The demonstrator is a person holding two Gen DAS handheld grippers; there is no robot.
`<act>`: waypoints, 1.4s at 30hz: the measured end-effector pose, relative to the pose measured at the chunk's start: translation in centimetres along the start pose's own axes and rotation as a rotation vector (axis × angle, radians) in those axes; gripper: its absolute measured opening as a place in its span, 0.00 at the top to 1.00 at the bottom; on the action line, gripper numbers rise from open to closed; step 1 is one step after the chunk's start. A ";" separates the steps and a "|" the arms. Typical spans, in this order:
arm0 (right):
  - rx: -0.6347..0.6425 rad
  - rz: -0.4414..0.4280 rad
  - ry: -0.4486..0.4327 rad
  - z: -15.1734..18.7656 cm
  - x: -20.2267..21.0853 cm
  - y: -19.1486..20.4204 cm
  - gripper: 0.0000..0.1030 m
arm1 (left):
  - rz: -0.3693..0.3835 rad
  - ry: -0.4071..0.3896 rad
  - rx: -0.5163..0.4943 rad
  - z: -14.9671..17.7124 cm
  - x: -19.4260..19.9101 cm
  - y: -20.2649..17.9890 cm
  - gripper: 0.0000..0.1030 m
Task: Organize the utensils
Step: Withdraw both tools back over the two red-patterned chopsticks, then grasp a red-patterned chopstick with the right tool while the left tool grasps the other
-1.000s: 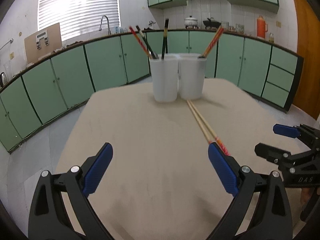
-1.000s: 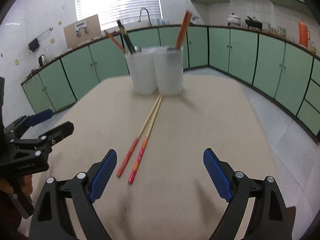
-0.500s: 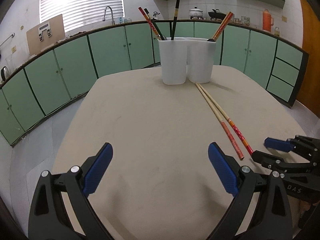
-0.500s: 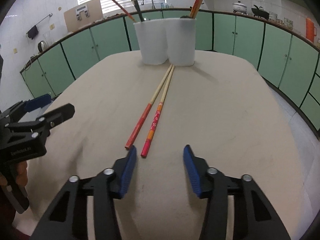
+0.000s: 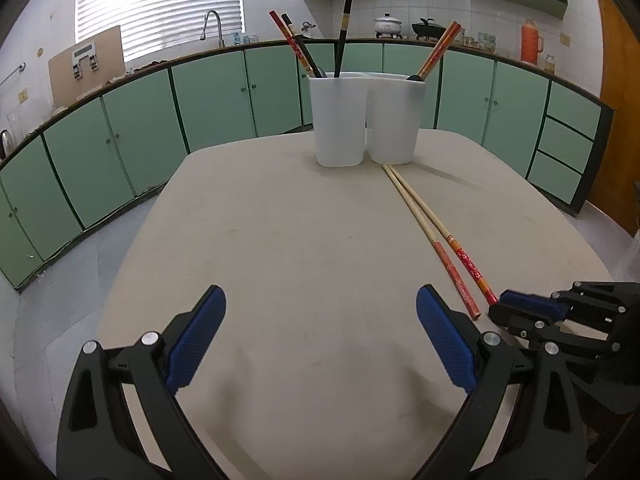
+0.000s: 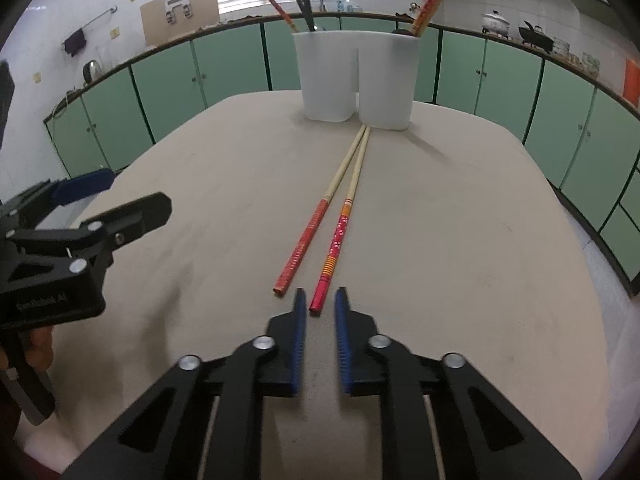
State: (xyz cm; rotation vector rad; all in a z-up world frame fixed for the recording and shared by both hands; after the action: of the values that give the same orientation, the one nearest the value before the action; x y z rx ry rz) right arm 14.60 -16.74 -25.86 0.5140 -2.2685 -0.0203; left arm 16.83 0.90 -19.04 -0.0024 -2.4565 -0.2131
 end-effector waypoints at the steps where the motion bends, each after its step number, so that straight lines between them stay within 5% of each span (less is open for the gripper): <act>1: -0.005 -0.002 -0.001 0.0 0.1 -0.1 0.93 | 0.002 -0.001 0.001 -0.1 0.0 -0.1 0.09; 14: -0.110 0.071 -0.047 -0.5 2.5 -5.6 0.94 | 0.137 0.036 -0.034 -0.3 -0.5 -5.4 0.10; 18: -0.122 0.080 -0.071 -0.9 3.1 -6.9 0.94 | 0.162 0.092 -0.059 0.3 -1.9 -7.4 0.30; 23: -0.126 0.085 -0.105 -1.5 3.9 -8.0 0.94 | 0.183 0.151 -0.035 0.4 -3.1 -8.3 0.32; 30: -0.119 0.066 -0.107 -1.3 3.9 -7.4 0.94 | 0.188 0.189 -0.046 1.0 -3.5 -9.2 0.53; 35: -0.107 0.052 -0.103 -1.2 3.8 -6.9 0.94 | 0.183 0.185 -0.048 0.9 -3.4 -9.0 0.92; 42: -0.089 0.039 -0.118 -1.6 4.5 -6.4 0.94 | 0.179 0.135 -0.011 -0.3 -1.7 -7.1 0.95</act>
State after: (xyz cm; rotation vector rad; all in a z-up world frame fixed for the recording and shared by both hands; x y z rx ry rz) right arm 15.32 -24.03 -22.75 0.4316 -2.3796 -0.1352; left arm 17.96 -6.10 -20.94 -0.2053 -2.3052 -0.1429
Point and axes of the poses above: each gripper's, at about its wrist camera, not at the fingertips, and x roughly against the way its jaws point, y to its left, z to its underside, the point moved 5 cm from there along -x, roughly the way its jaws point, and after that the axes turned 9 degrees about -z, right-handed, at the moved point
